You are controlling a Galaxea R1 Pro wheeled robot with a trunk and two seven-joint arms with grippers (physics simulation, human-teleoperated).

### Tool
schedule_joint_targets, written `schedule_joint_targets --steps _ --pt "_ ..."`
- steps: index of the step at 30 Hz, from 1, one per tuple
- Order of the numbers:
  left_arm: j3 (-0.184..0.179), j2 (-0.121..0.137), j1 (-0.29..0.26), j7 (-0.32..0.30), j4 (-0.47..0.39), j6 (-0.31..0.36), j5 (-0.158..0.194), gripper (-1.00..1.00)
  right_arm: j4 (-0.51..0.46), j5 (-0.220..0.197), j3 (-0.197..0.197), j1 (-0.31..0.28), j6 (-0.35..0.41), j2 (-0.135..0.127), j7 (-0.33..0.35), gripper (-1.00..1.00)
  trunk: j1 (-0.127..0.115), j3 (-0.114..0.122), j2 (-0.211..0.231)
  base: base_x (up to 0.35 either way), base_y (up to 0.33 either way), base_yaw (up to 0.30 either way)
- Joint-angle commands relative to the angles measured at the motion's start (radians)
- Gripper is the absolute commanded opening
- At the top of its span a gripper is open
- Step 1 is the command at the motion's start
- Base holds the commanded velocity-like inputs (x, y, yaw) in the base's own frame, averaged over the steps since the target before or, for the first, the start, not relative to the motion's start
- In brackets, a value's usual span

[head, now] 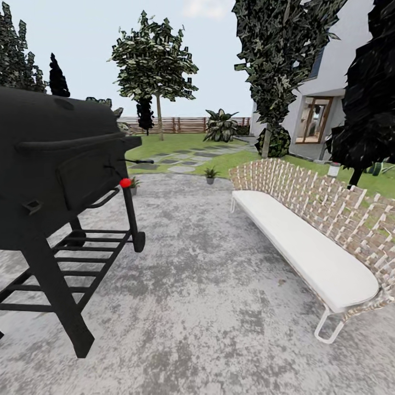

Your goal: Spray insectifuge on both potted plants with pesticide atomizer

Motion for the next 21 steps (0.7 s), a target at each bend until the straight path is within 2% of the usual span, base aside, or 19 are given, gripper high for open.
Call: schedule_joint_targets --steps 1,10,21 --pt "-0.003 0.001 -0.001 0.000 0.001 -0.003 0.000 1.00 0.001 0.011 0.000 -0.001 -0.001 0.000 -0.007 1.00 0.000 -0.001 0.000 0.283 -0.162 0.000" --pt "-0.003 0.001 -0.001 0.000 0.001 -0.003 0.002 1.00 0.001 0.011 0.000 -0.001 -0.001 0.000 -0.007 1.00 0.000 -0.001 0.000 0.291 -0.150 0.000" --pt "-0.003 0.001 -0.001 0.000 0.001 -0.003 0.005 1.00 0.001 0.011 0.000 -0.001 -0.001 0.000 -0.007 1.00 0.000 -0.001 0.000 0.337 -0.015 0.000"
